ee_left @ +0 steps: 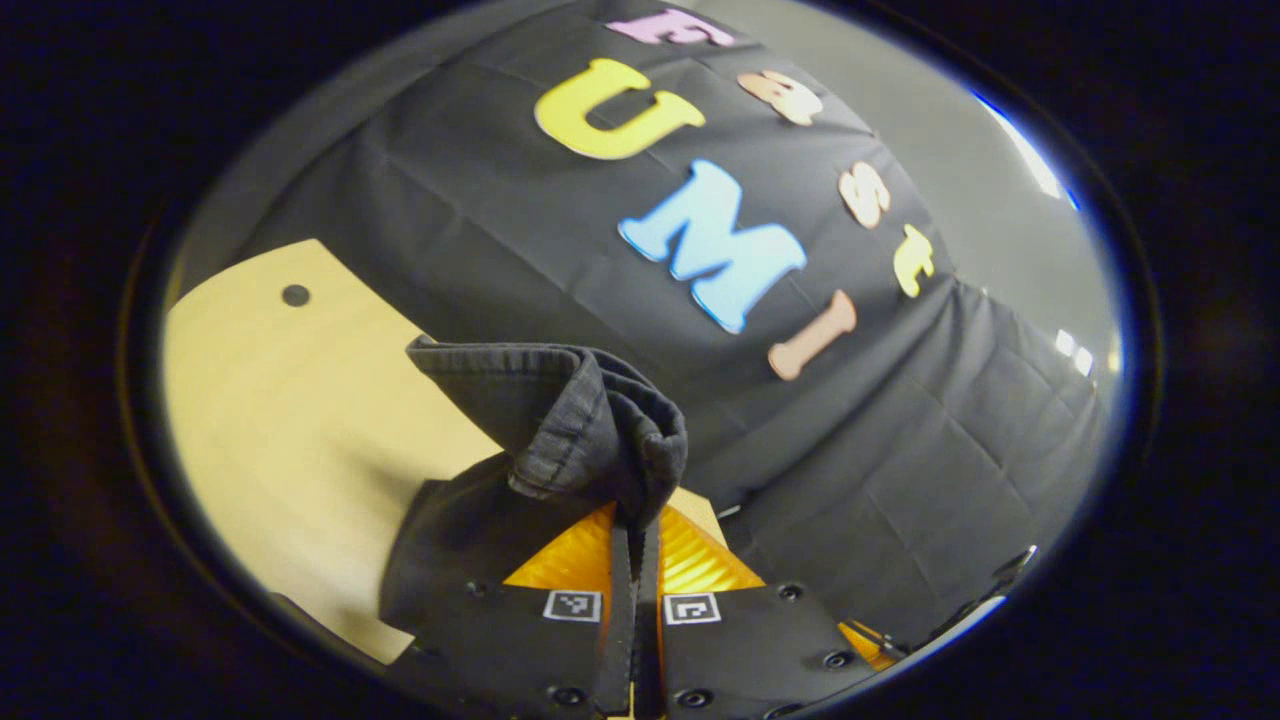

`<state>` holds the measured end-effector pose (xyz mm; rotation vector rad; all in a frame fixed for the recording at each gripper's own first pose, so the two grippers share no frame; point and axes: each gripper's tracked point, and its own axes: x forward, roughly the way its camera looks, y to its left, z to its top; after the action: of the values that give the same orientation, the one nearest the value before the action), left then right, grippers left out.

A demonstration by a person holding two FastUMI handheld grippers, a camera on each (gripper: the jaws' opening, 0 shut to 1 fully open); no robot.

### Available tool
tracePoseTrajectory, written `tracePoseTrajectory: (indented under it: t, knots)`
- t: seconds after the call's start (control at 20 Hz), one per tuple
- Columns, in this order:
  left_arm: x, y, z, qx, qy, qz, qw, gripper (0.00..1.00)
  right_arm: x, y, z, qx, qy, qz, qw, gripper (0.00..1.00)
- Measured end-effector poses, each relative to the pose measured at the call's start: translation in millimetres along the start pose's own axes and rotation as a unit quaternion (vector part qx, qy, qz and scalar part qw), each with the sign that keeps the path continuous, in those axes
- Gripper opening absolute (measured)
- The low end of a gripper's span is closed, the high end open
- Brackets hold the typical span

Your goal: Grasp the waist and the cuffs of the jeans and fold them to make the two legs overlap; first hold the waist and fold one-third of the jeans toward the cuffs, then hold the cuffs and fold the remaining one-third in the same direction to finish folding.

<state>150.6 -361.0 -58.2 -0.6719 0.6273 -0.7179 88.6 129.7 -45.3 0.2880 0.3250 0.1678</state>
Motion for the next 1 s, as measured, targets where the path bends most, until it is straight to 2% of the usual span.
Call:
tracePoseTrajectory:
  t: [0.15, 0.2, 0.25, 0.35, 0.65, 0.8, 0.9, 1.0]
  knots:
    - [49, -14, -99, 0.087, 0.084, 0.025, 0.992, 0.09, -3, -11, -8, 0.010, 0.009, 0.003, 1.000, 0.93]
    - [62, -10, -121, 0.112, 0.104, 0.033, 0.988, 0.09, -4, -14, -11, 0.009, 0.011, 0.004, 1.000, 0.89]
    - [71, -6, -134, 0.136, 0.116, 0.043, 0.983, 0.09, -6, -17, -13, 0.006, 0.014, 0.006, 1.000, 0.95]
    - [76, -2, -155, 0.163, 0.125, 0.056, 0.977, 0.09, -7, -23, -16, 0.002, 0.017, 0.011, 1.000, 0.95]
    - [79, 6, -172, 0.140, 0.112, 0.089, 0.980, 0.09, -6, -29, -22, 0.001, 0.023, 0.043, 0.999, 0.95]
    - [76, 6, -176, 0.149, 0.099, 0.098, 0.979, 0.12, -7, -31, -20, -0.006, 0.018, 0.061, 0.998, 0.95]
    - [71, -2, -178, 0.158, 0.089, 0.098, 0.979, 0.20, -8, -32, -20, -0.011, 0.017, 0.072, 0.997, 0.95]
    - [65, -8, -173, 0.169, 0.073, 0.107, 0.977, 0.35, -11, -34, -20, -0.013, 0.017, 0.080, 0.997, 0.95]
